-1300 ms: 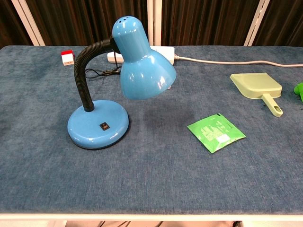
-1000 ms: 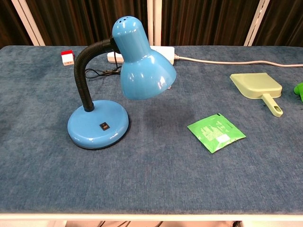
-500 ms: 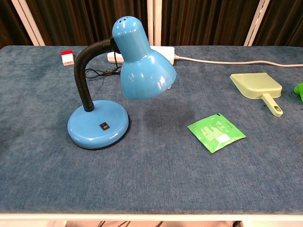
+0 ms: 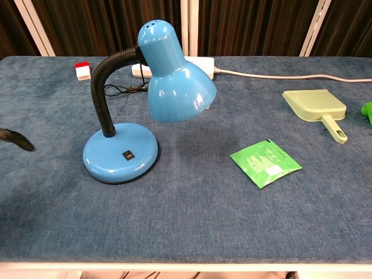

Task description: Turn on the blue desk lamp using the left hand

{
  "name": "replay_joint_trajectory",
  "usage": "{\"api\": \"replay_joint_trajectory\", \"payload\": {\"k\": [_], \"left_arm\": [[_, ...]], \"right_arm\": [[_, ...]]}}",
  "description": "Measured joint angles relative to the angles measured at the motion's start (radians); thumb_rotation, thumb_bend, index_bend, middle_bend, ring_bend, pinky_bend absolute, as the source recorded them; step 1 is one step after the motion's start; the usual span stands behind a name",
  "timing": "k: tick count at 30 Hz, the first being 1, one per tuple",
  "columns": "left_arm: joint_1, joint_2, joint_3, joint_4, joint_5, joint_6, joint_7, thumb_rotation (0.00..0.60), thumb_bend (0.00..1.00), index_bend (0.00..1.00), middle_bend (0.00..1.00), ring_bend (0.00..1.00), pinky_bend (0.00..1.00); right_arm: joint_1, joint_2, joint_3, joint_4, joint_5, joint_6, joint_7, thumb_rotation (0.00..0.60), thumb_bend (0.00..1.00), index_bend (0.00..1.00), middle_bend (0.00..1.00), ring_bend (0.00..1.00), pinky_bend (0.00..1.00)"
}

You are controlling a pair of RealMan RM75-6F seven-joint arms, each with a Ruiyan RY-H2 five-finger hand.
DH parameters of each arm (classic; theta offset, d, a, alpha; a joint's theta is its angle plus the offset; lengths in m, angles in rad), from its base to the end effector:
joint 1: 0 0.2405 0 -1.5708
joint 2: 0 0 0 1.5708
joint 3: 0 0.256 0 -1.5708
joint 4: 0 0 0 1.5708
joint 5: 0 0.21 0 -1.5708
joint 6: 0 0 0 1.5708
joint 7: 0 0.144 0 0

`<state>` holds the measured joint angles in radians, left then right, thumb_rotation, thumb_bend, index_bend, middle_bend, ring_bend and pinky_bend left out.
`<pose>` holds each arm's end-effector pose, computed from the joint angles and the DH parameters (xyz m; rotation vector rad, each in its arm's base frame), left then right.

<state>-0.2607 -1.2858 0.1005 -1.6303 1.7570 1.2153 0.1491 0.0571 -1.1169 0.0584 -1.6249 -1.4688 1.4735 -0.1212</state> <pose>-0.2459 0.1754 0.0418 -1.9943 -0.9100 -0.9155 -0.3175 -0.1738 0.1599 1.3821 -0.8536 0.7867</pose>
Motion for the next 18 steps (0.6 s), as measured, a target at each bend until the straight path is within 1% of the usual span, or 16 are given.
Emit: {"api": "replay_joint_trajectory", "payload": {"k": [6,12,18], "left_arm": [[-0.058,-0.068,-0.038,-0.023,-0.038,-0.085,0.136,0.6,0.41,0.19,0.86,0.8,0.86],[-0.105,-0.13,-0.075,-0.018,-0.12,-0.16,0.192,0.6,0.42,0.19,0.86,0.8,0.86],[-0.131,-0.185,-0.089,0.009,-0.15,-0.176,0.195,0.6,0.42,0.16,0.86,0.81,0.86]], "right_arm": [[0.0,0.003,0.007,0.002,0.011,-0.001,0.009,0.6,0.18,0.0,0.0,0.0,0.0],[0.0,0.004,0.01,0.01,0.016,-0.004,0.023,0.6,0.18,0.0,0.0,0.0,0.0],[0.001,0.004,0.016,0.02,0.033,-0.01,0.034,0.6,0.18,0.0,0.0,0.0,0.0]]}}
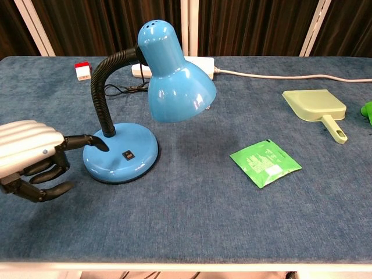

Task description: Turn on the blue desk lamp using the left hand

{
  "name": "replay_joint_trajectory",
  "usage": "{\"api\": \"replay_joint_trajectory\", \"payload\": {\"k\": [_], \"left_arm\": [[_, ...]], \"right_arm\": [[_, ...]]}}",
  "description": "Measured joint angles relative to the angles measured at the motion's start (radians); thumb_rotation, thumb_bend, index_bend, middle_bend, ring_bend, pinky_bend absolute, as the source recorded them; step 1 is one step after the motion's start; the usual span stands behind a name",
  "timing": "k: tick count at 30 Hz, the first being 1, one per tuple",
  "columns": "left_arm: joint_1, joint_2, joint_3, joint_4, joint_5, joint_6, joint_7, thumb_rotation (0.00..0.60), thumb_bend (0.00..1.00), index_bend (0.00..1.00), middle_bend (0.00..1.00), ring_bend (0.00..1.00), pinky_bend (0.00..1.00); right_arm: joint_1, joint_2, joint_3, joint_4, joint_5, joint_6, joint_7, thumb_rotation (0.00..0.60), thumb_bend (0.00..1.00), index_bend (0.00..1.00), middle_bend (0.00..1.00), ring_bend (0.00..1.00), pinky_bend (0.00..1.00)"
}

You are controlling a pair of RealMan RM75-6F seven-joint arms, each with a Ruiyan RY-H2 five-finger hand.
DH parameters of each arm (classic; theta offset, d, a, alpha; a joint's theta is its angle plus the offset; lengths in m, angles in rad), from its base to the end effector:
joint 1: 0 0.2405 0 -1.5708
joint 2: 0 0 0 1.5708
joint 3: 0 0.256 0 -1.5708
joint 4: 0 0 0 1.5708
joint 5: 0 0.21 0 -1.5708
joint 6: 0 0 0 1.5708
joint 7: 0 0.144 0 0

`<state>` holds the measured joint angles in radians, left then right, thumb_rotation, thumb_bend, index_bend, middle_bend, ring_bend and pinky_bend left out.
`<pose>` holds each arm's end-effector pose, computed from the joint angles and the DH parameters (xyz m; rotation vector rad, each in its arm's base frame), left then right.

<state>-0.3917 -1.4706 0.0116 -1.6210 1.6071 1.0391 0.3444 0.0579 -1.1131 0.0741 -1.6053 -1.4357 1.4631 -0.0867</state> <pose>-0.1984 0.2126 -0.0182 -2.0929 -0.8494 -0.8980 -0.3252 -0.1773 0.1659 1.3442 -0.8720 0.7845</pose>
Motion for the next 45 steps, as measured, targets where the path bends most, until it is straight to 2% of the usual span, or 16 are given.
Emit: {"api": "replay_joint_trajectory", "payload": {"k": [10,20,45], "left_arm": [[-0.027,-0.041,0.005,0.035,-0.015,-0.001,-0.001,0.6,0.43,0.13,0.86,0.81,0.86],[-0.046,-0.059,0.008,0.051,-0.074,-0.031,0.024,0.6,0.45,0.13,0.87,0.82,0.86],[-0.077,-0.076,0.026,0.041,-0.115,-0.035,0.054,0.6,0.45,0.13,0.87,0.82,0.86]], "right_arm": [[0.003,-0.006,0.004,0.017,0.018,-0.017,0.011,0.6,0.18,0.0,0.0,0.0,0.0],[0.004,-0.005,0.007,0.026,0.024,-0.021,0.028,0.6,0.18,0.0,0.0,0.0,0.0],[0.002,-0.001,0.006,0.028,0.019,-0.02,0.043,0.6,0.18,0.0,0.0,0.0,0.0]]}}
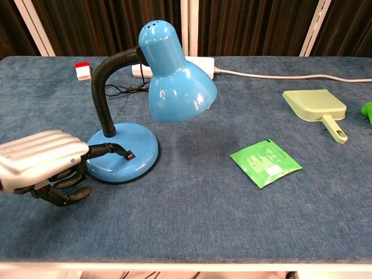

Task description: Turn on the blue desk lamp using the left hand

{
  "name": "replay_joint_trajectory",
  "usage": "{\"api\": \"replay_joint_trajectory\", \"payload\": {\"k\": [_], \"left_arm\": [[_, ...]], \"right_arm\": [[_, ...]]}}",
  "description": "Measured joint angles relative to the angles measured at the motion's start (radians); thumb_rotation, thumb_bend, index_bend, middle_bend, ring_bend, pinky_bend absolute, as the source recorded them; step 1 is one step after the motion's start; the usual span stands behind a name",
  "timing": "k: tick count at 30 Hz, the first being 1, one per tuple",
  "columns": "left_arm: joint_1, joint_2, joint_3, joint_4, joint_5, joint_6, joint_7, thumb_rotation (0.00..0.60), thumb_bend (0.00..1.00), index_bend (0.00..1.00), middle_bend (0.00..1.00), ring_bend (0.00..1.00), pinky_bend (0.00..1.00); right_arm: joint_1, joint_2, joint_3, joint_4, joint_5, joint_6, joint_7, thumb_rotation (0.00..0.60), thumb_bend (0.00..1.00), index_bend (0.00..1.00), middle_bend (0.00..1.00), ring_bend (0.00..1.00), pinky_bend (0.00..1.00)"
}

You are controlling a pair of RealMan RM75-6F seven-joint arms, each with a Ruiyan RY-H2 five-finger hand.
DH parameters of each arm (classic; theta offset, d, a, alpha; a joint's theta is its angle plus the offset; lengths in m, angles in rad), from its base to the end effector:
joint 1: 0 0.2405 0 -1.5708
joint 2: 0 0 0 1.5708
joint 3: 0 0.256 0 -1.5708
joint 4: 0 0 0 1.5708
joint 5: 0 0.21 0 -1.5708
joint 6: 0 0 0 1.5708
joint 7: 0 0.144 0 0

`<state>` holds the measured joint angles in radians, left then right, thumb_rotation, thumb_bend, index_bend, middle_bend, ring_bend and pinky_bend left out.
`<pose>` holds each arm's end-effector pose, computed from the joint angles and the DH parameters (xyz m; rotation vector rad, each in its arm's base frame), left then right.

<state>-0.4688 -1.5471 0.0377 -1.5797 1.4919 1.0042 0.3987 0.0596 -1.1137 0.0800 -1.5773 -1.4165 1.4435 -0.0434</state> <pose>-0.1910 0.2202 -0.0449 -2.1381 -0.8704 -0.8394 -0.3335 -0.1791 0.1683 1.3251 -0.9002 0.7826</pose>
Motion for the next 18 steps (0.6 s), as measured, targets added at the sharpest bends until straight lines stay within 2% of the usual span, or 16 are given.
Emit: {"api": "replay_joint_trajectory", "payload": {"k": [9,18], "left_arm": [[-0.006,-0.006,0.015,0.004,0.03,0.017,0.009,0.6,0.45,0.13,0.87,0.82,0.86],[-0.009,-0.026,0.047,0.058,0.106,0.051,0.127,0.6,0.45,0.13,0.87,0.82,0.86]], "right_arm": [[-0.001,-0.003,-0.001,0.004,0.002,-0.001,-0.001,0.6,0.18,0.0,0.0,0.0,0.0],[0.001,-0.001,-0.003,0.001,0.009,-0.012,-0.002,0.6,0.18,0.0,0.0,0.0,0.0]]}}
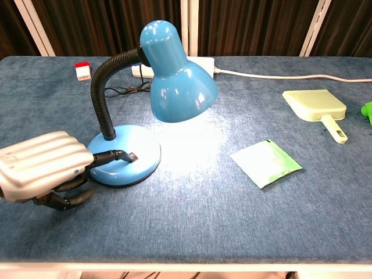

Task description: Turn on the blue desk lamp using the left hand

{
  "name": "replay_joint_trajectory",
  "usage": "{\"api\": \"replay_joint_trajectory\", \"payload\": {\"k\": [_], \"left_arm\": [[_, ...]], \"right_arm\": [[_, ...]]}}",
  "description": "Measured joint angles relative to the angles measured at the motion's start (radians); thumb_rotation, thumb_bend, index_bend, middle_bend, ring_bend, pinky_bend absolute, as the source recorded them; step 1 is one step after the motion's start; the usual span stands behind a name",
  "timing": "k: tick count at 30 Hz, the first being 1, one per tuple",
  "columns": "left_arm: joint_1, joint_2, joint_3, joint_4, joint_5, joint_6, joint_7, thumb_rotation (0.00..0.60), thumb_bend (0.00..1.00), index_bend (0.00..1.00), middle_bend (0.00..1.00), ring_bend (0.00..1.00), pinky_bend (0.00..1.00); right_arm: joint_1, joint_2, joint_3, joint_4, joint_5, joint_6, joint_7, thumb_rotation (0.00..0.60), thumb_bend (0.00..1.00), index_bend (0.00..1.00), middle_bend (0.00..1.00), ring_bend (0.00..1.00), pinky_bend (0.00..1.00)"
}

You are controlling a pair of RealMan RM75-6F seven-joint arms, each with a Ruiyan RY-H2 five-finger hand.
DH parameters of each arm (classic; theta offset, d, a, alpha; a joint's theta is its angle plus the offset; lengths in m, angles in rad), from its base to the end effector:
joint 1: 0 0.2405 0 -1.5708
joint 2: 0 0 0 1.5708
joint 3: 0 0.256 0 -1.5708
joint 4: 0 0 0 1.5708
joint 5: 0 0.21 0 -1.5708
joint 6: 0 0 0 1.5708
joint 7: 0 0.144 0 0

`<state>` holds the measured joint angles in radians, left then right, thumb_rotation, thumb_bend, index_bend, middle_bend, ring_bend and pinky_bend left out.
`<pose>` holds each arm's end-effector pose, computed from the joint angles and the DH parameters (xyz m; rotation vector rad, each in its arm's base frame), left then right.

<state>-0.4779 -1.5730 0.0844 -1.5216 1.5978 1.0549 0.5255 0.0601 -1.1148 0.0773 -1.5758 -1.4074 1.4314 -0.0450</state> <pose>-0.1895 0.2120 -0.0505 -2.2212 -0.5824 -0.8112 -0.3358 -0.1785 0.1667 1.3257 -0.9134 0.7683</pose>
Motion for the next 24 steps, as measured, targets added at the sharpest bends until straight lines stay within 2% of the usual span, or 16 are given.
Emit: {"api": "replay_joint_trajectory", "payload": {"k": [10,15,20,24], "left_arm": [[-0.002,-0.014,0.009,0.031,0.049,0.039,0.069,0.6,0.45,0.1,0.87,0.81,0.86],[0.019,-0.004,0.005,0.029,0.087,0.133,0.052,0.6,0.44,0.09,0.86,0.81,0.86],[0.078,0.058,0.012,0.015,0.109,0.269,-0.022,0.6,0.35,0.2,0.78,0.74,0.81],[0.158,0.167,0.017,-0.001,0.087,0.391,-0.123,0.6,0.23,0.27,0.67,0.64,0.74]], "right_arm": [[0.001,0.001,0.0,-0.003,-0.001,-0.002,0.003,0.6,0.18,0.0,0.0,0.0,0.0],[0.0,0.006,0.001,-0.003,0.0,-0.001,0.01,0.6,0.18,0.0,0.0,0.0,0.0],[-0.003,0.015,0.0,-0.006,-0.004,0.005,0.02,0.6,0.18,0.0,0.0,0.0,0.0],[-0.01,0.02,0.001,-0.007,-0.006,0.019,0.025,0.6,0.18,0.0,0.0,0.0,0.0]]}}
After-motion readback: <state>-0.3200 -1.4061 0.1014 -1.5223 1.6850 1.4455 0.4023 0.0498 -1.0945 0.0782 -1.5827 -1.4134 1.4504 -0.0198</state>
